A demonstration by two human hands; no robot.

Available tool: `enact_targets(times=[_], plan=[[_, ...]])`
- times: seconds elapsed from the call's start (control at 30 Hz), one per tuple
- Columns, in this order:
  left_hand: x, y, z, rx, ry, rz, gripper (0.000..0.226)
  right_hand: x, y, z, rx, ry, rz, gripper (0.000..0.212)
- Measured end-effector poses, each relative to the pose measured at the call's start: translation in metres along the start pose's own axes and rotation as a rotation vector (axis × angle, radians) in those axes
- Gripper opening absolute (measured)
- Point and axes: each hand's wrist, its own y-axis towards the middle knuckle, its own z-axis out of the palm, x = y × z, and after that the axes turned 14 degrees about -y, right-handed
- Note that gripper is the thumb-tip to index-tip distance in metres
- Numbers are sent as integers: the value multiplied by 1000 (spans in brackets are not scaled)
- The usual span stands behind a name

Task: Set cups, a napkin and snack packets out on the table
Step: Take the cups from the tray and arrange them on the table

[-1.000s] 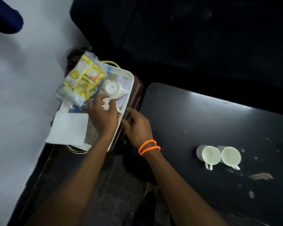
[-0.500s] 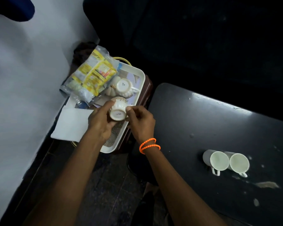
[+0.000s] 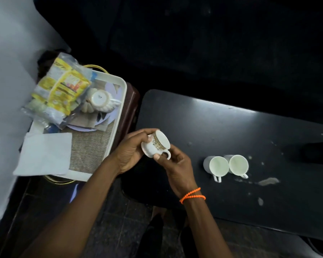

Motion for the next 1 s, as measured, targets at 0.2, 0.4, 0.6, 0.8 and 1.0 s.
enact_targets(times=[0.2,0.4,0.6,0.8,1.0], plan=[[39,26,34,19,626,41,46,-35,-15,-22,-485,-165,15,62],[77,45,39,35,797,5,38,-60,-9,-26,-863,-276,75,56],[89,53,44,32,831,-37,55,-61,-5,-30,-982,-289,187,51],[104,54,47,45,779,-48,58,-60,-4,-41,-975,-200,270,46],[116,48,48,5,675,-28,66,-68,-16,-44,-984,-159,398,55]])
